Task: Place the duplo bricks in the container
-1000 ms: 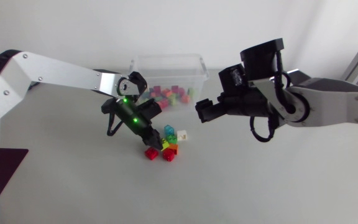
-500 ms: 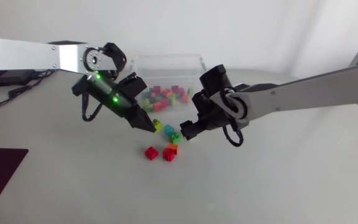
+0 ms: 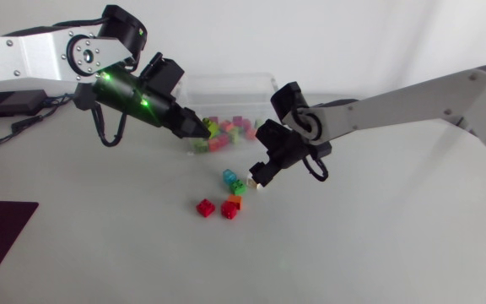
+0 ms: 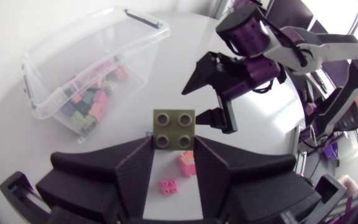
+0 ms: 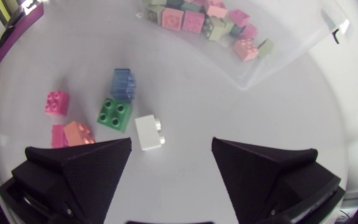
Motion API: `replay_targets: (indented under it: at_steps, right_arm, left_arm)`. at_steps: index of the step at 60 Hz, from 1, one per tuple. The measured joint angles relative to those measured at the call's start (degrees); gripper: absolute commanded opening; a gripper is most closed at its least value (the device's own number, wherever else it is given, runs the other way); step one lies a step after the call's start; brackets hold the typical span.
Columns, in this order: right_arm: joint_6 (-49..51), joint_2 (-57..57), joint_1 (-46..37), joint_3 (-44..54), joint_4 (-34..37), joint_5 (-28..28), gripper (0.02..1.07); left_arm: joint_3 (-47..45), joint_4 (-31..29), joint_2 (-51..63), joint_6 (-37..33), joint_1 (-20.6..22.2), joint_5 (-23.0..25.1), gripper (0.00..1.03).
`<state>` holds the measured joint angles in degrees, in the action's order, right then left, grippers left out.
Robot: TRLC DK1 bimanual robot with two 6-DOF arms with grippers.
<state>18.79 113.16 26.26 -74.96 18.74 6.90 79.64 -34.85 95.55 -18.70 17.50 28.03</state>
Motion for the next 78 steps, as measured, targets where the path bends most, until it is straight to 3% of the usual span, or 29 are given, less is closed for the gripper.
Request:
replay_targets:
  at_steps: [14, 37, 48, 65, 78]
  right_arm:
    - [4.85, 5.33, 0.39, -3.80, 3.37, 1.01, 0.91]
    - [5.53, 8.85, 1.60, -7.08, 3.89, 2.34, 0.36]
    - [5.51, 9.57, 1.62, -7.08, 3.85, 2.34, 0.23]
    - [5.42, 3.89, 1.60, -3.02, 2.34, 2.93, 0.23]
    - [3.76, -5.49, 0.28, -2.38, 3.02, 5.25, 0.23]
  left_arm:
    - [1.70, 6.47, -0.02, 6.91, -0.09, -6.45, 0.22]
    - [8.28, 13.18, 3.26, 14.27, -0.50, -12.79, 0.22]
    - [9.03, 17.27, 5.51, 16.59, -0.74, -16.59, 0.22]
    - [12.26, 22.62, 10.73, 19.26, -0.55, -21.62, 0.22]
    - [17.64, 22.82, 17.00, 20.24, 0.00, -24.13, 0.22]
